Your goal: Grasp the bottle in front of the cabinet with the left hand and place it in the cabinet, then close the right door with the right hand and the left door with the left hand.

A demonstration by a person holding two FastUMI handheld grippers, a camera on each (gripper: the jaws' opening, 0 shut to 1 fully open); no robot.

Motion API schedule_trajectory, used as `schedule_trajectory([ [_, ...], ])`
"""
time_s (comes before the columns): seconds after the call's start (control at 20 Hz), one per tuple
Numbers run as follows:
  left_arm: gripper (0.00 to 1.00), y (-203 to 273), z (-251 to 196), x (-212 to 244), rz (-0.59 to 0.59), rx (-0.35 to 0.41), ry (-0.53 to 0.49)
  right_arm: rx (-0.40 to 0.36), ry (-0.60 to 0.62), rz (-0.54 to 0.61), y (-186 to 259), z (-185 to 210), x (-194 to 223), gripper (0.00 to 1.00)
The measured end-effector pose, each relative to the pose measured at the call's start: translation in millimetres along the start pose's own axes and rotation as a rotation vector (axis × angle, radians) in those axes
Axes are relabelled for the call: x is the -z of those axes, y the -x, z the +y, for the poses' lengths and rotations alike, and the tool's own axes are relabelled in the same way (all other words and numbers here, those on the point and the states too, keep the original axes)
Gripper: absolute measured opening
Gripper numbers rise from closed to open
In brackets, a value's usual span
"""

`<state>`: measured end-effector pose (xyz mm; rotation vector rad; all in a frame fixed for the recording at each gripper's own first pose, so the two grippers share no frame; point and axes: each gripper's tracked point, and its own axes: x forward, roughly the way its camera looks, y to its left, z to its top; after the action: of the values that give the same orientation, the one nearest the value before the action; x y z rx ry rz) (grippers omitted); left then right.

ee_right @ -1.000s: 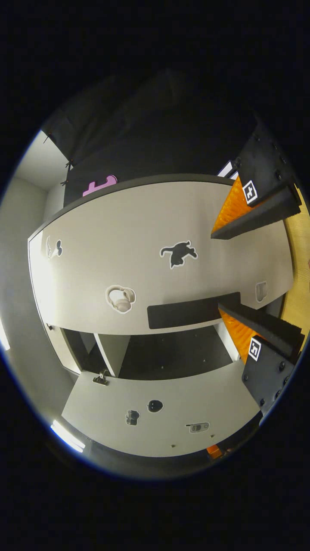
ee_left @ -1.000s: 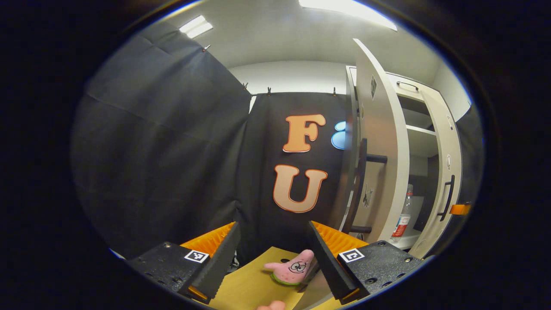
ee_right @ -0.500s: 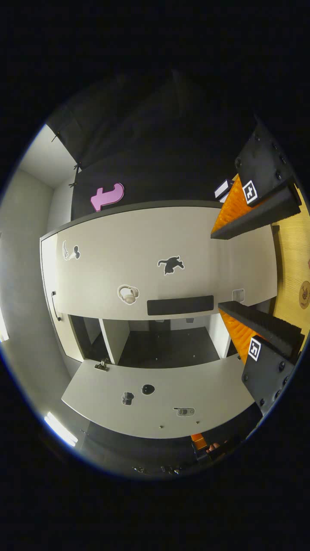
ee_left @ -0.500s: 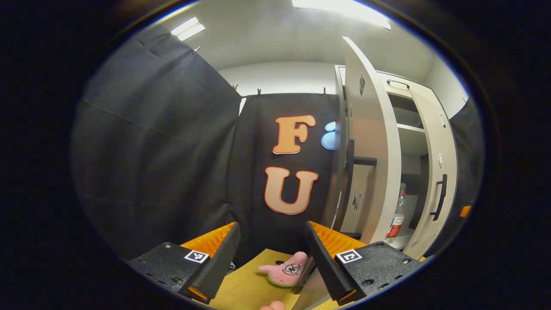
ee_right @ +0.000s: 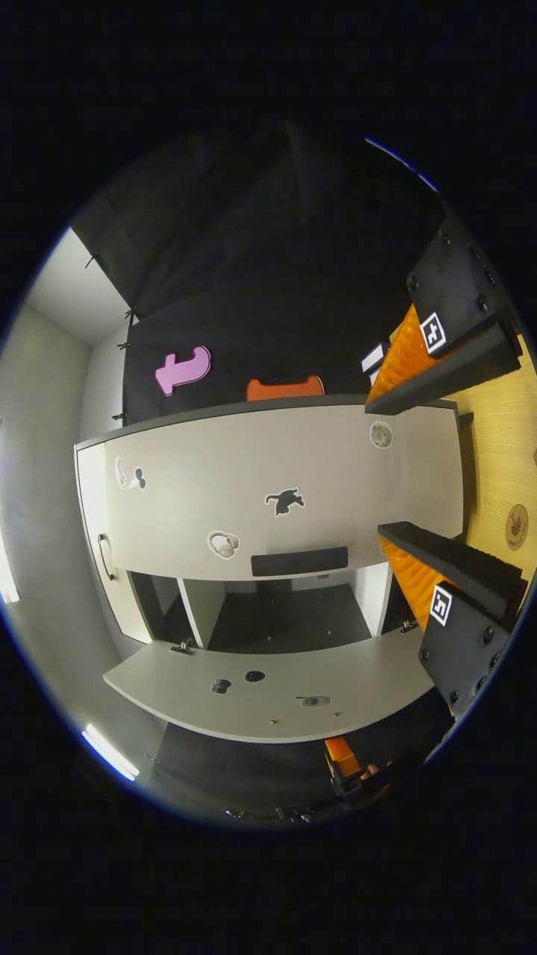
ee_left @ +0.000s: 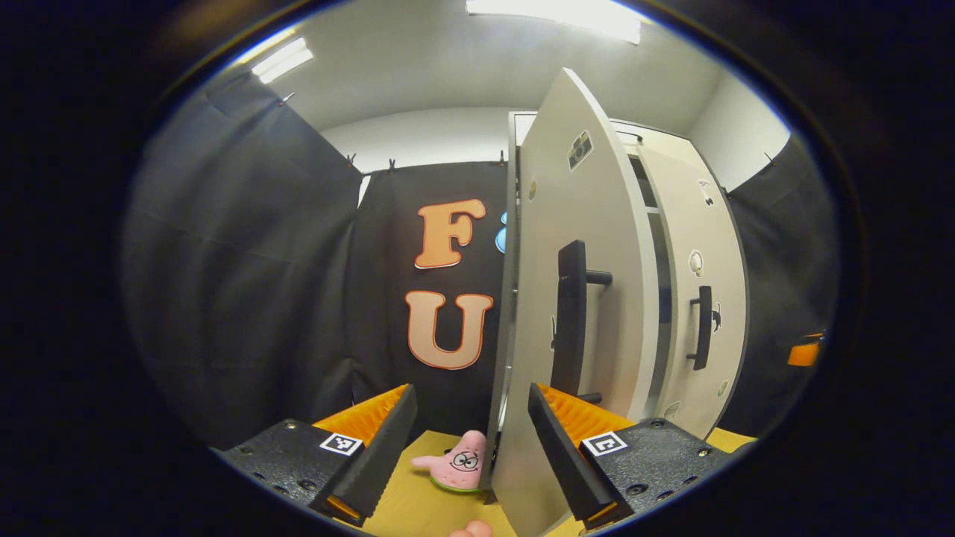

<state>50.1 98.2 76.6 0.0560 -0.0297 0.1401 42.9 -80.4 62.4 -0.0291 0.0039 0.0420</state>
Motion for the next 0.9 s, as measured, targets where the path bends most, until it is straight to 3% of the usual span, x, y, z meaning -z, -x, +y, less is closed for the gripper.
schedule_trajectory([
  [0.05,0.96,-1,-10,0,-0.005,0.010,-0.004,0.005,-0.002,0.000,3,-5,0,0.96],
  [0.15,0.96,-4,-29,2,-0.005,0.032,-0.002,0.015,-0.008,0.004,9,-13,1,0.96],
  [0.35,0.88,-15,-71,5,0.007,0.123,0.036,0.036,-0.013,0.010,21,-29,2,0.96],
  [0.45,0.94,-16,-93,1,-0.006,0.170,0.052,0.054,-0.014,0.012,26,-36,3,0.96],
  [0.65,0.92,-17,-116,4,-0.007,0.202,0.020,0.079,-0.016,0.011,35,-46,2,0.96],
  [0.9,0.95,-24,-146,18,0.035,0.263,0.076,0.098,-0.018,0.012,43,-49,3,0.96],
])
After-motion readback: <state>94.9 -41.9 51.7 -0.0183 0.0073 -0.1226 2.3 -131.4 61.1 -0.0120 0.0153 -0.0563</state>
